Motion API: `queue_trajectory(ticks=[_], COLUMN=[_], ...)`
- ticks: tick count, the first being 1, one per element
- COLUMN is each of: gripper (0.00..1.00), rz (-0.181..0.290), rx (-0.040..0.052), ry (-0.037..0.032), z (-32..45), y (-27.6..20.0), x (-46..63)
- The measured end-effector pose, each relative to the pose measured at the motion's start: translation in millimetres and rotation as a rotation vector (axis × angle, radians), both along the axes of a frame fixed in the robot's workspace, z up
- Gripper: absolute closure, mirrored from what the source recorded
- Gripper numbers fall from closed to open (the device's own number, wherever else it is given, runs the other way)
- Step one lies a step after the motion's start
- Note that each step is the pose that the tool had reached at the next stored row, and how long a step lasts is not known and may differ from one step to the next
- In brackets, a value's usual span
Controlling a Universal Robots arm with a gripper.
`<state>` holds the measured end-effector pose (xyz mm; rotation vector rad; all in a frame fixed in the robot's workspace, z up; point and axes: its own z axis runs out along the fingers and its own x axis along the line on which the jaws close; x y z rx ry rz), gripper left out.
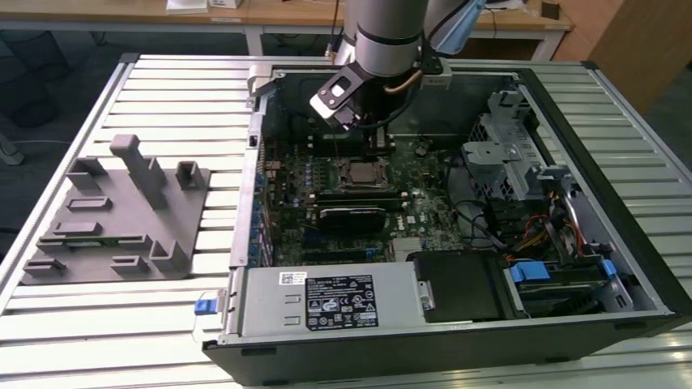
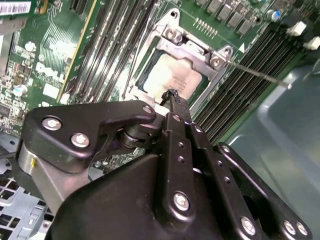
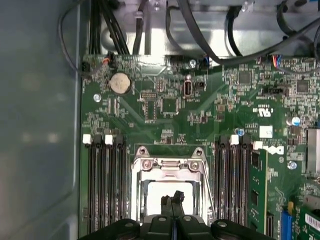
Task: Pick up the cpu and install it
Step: 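Close the cpu cover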
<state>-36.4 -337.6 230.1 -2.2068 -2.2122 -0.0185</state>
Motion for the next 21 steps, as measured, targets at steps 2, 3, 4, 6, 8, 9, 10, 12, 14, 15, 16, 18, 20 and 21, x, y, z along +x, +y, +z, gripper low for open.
queue_trajectory(ticks=[2,3,4,6,8,9,10,12,14,15,16,18,20,21], gripper=[0.89,0.89,0.89,0.89,0.89,0.89,0.89,0.89,0.89,0.89,0.89,0.89,0.89,0.89], rz=[0.0,0.0,0.0,0.0,0.004,0.009,0.016,0.042,0.08,0.097,0.115,0.152,0.187,0.205], rx=[0.0,-0.0001,-0.0001,-0.0001,-0.0001,-0.0001,-0.0002,-0.0002,-0.0001,-0.0001,-0.0001,-0.0001,-0.0001,-0.0001], ry=[0.0,0.0001,0.0001,0.0001,0.0,0.0,0.0001,0.0001,0.0,0.0,0.0001,0.0001,0.0001,0.0001], z=[-0.4,-0.4,-0.4,-0.3,-0.4,-0.4,-0.3,-0.3,-0.4,-0.4,-0.4,-0.4,-0.4,-0.4], y=[0.0,0.0,0.0,-0.1,-0.1,-0.1,-0.1,-0.1,-0.1,-0.1,-0.1,-0.1,-0.1,-0.1], x=[-2.4,-2.6,-2.6,-2.7,-2.8,-2.8,-2.8,-2.8,-2.8,-2.8,-2.8,-2.8,-2.8,-2.8])
